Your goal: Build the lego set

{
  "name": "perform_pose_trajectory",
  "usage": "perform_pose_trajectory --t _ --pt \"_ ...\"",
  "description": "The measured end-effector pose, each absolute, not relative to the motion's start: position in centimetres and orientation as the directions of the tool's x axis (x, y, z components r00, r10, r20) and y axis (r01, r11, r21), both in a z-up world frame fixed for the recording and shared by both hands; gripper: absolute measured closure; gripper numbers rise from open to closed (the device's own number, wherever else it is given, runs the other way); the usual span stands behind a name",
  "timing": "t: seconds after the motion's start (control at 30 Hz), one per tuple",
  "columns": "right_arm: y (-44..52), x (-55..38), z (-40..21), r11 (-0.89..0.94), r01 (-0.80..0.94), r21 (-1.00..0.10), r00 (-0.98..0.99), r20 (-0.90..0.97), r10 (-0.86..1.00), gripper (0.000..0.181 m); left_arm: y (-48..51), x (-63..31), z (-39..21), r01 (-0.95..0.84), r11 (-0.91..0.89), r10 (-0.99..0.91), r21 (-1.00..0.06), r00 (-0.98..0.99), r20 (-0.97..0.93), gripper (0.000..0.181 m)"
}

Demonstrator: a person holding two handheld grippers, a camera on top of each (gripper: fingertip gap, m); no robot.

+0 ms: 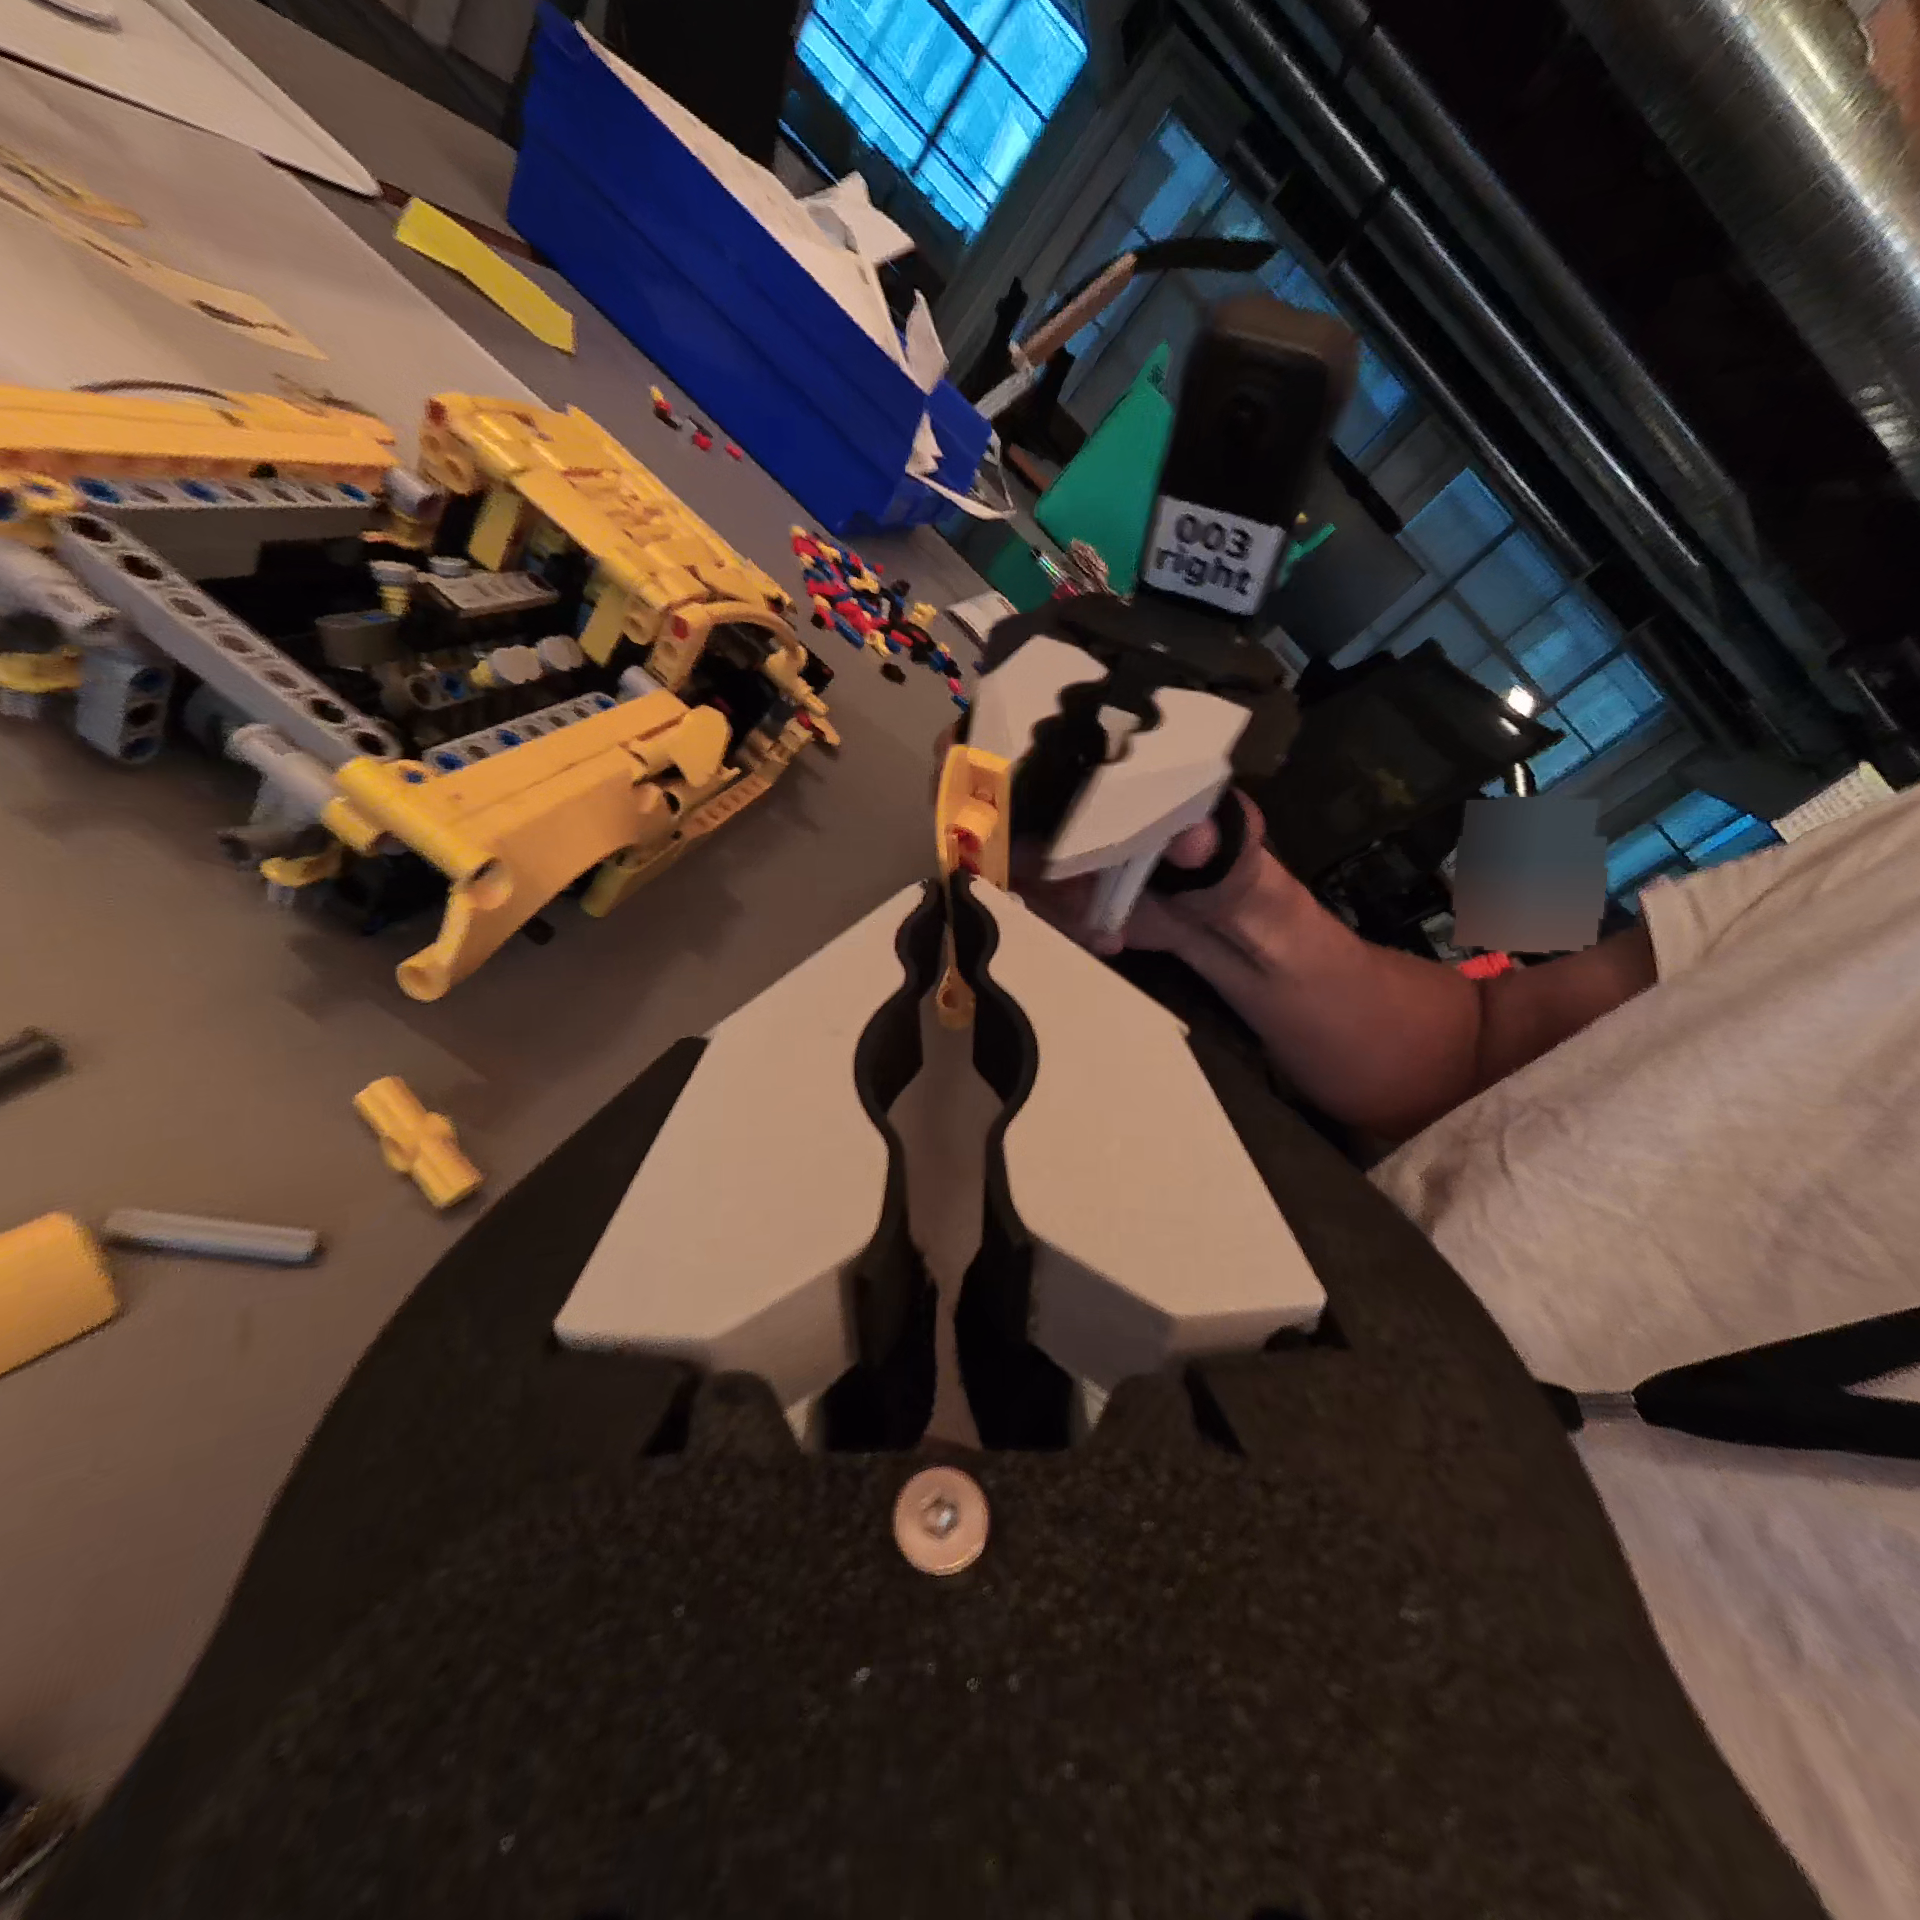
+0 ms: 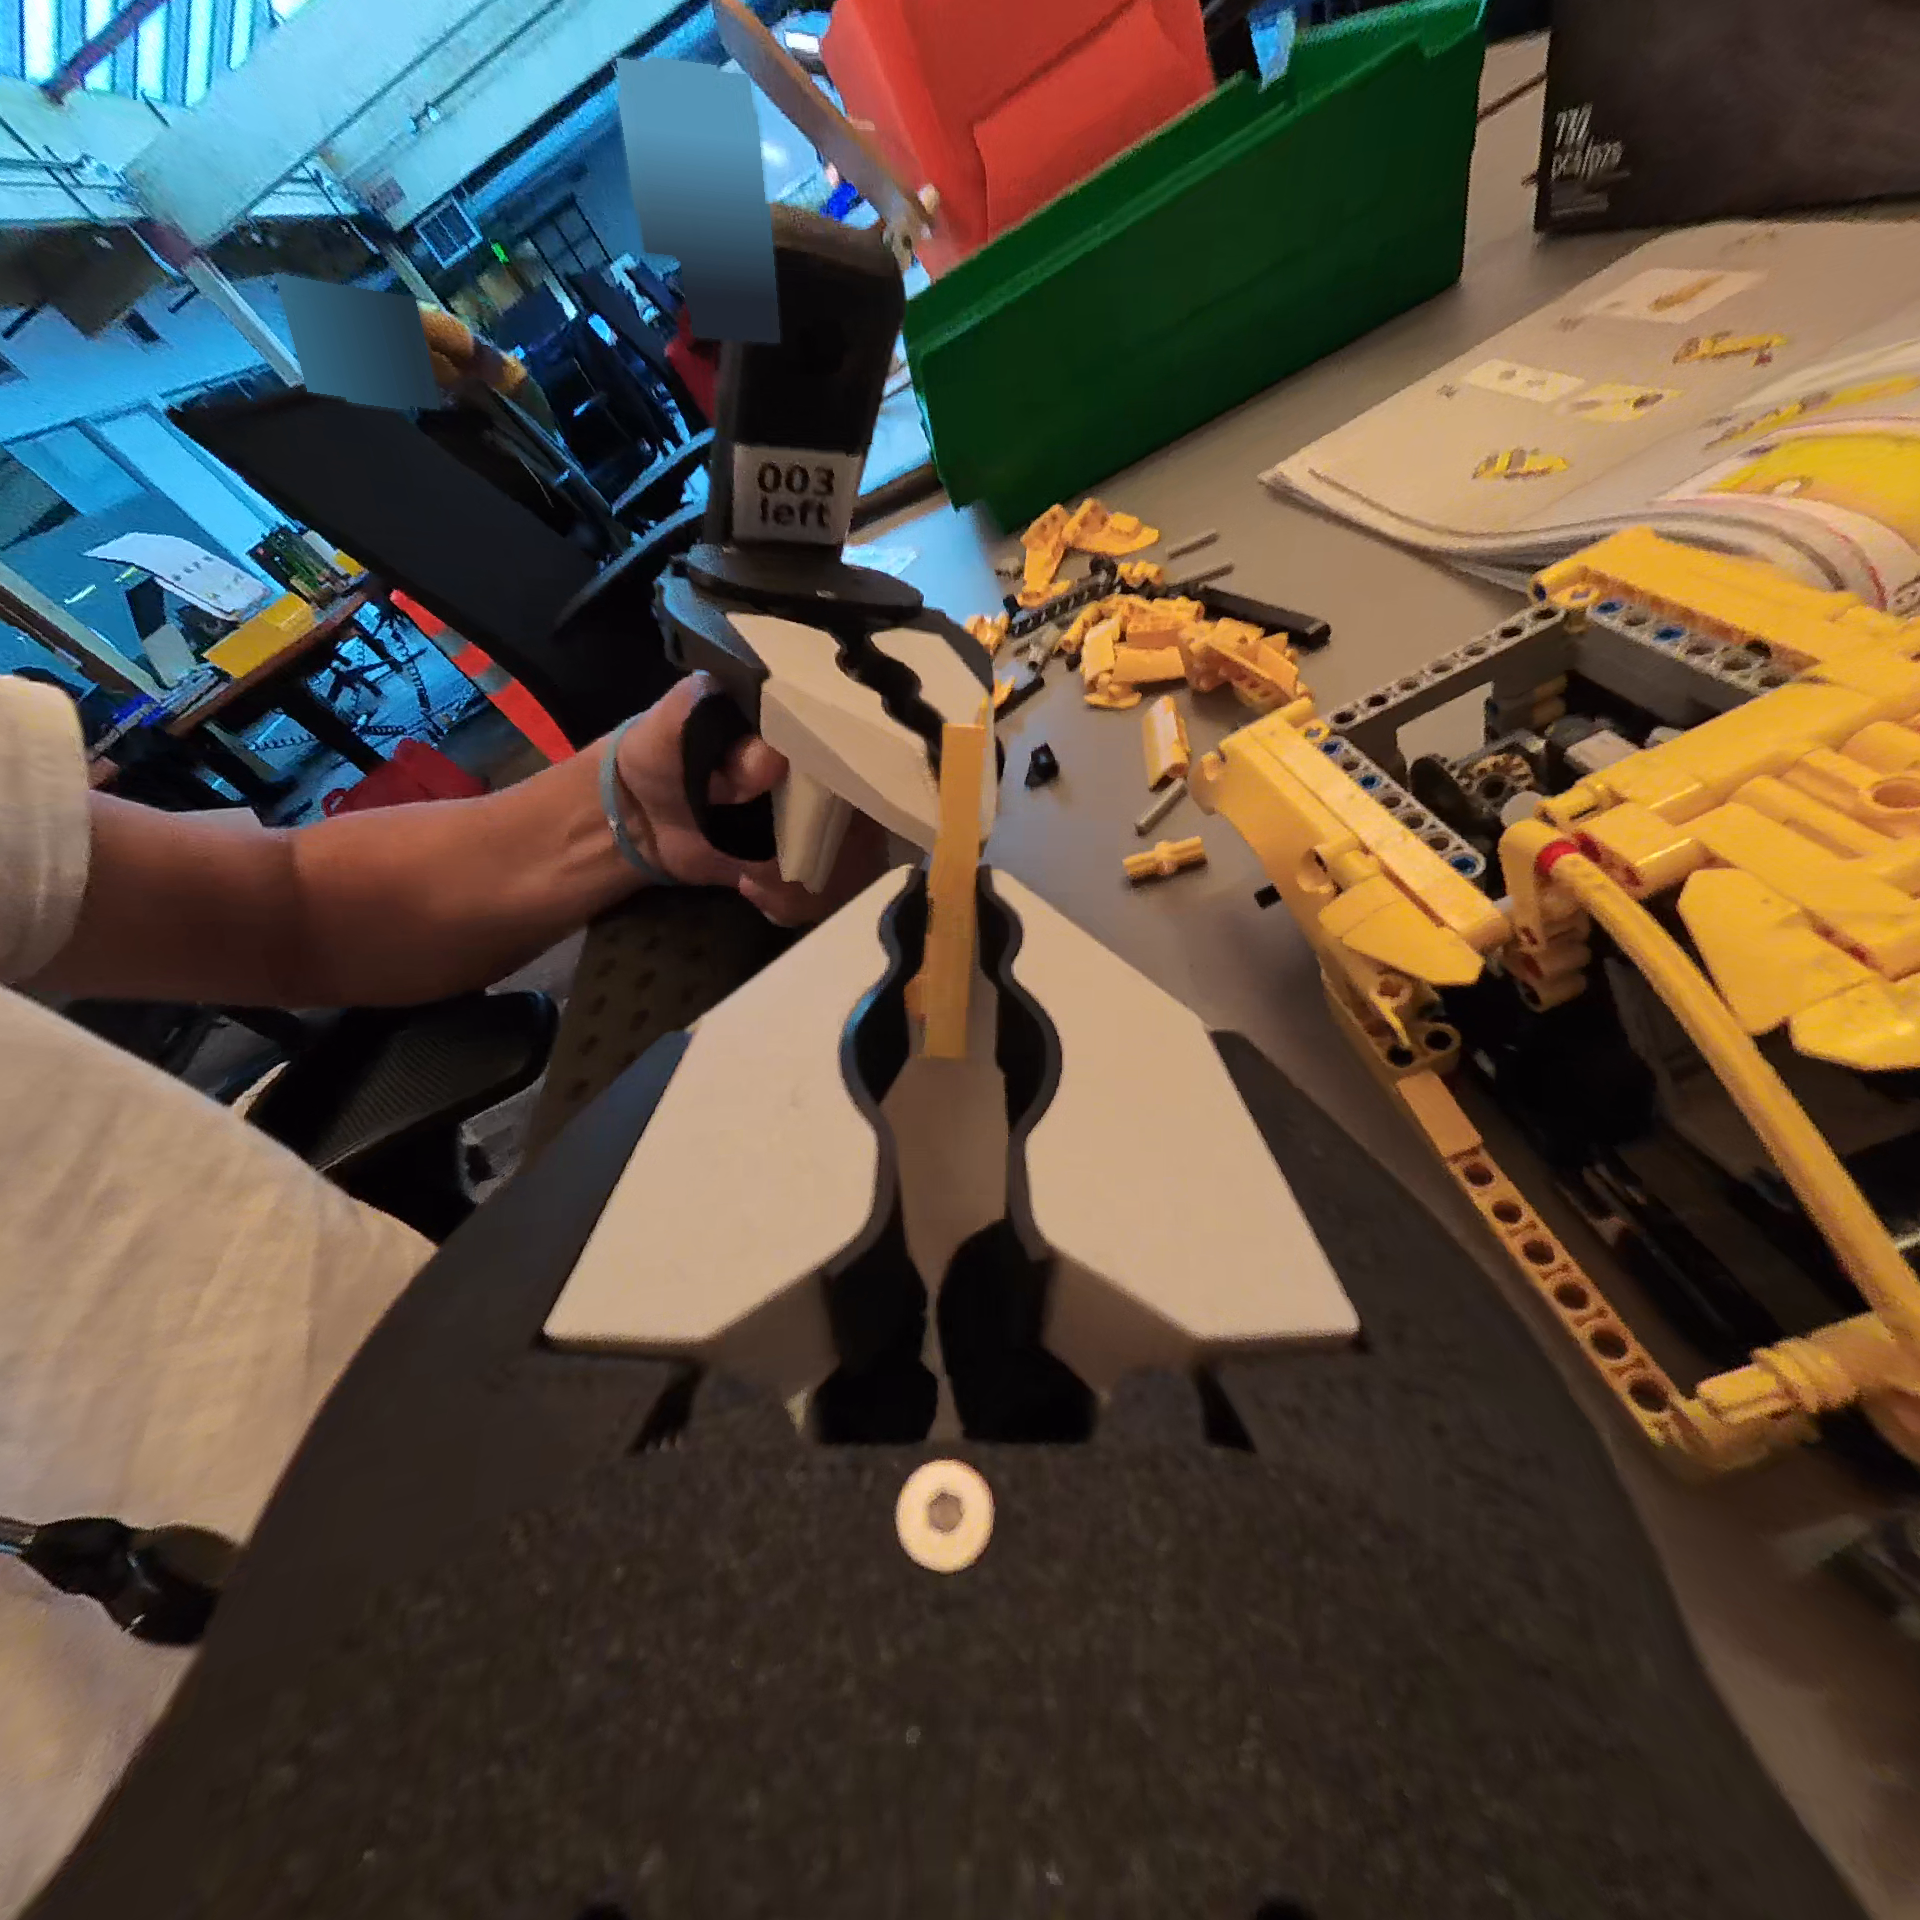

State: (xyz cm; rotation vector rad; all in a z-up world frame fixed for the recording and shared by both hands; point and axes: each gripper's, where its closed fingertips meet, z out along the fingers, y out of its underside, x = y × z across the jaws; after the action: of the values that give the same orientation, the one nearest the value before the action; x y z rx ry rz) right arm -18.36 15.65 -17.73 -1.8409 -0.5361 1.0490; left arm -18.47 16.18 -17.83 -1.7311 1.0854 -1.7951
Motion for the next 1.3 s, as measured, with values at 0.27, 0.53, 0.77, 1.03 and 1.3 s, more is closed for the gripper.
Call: perform_pose_trajectory --t 0.27,0.53,0.77,1.03,1.3 --pt "16.8 -18.7 -17.5 -0.253 0.132 -0.958 0.761 -0.066 0.645 0.128 19.0 -18.9 -18.3 -0.131 -0.700 -0.706 -0.702 -0.024 0.708 0.180" --pt "19.1 -19.2 -17.7 -0.207 0.320 -0.925 0.862 0.193 0.469 0.161 19.5 -18.9 -18.5 -0.103 -0.672 -0.740 -0.733 0.053 0.671 0.180" --pt "19.3 -18.9 -18.0 -0.236 0.295 -0.926 0.869 0.157 0.468 0.169 18.7 -18.8 -18.2 -0.119 -0.594 -0.804 -0.795 0.055 0.592 0.180" --pt "18.6 -18.8 -18.1 -0.243 0.297 -0.924 0.862 0.149 0.484 0.171 18.0 -18.6 -18.1 -0.140 -0.544 -0.838 -0.827 0.042 0.544 0.181" --pt "18.1 -19.2 -15.2 -0.179 0.096 -0.979 0.827 -0.021 0.562 0.150 19.1 -19.9 -16.0 -0.037 -0.651 -0.755 -0.758 -0.068 0.652 0.180"
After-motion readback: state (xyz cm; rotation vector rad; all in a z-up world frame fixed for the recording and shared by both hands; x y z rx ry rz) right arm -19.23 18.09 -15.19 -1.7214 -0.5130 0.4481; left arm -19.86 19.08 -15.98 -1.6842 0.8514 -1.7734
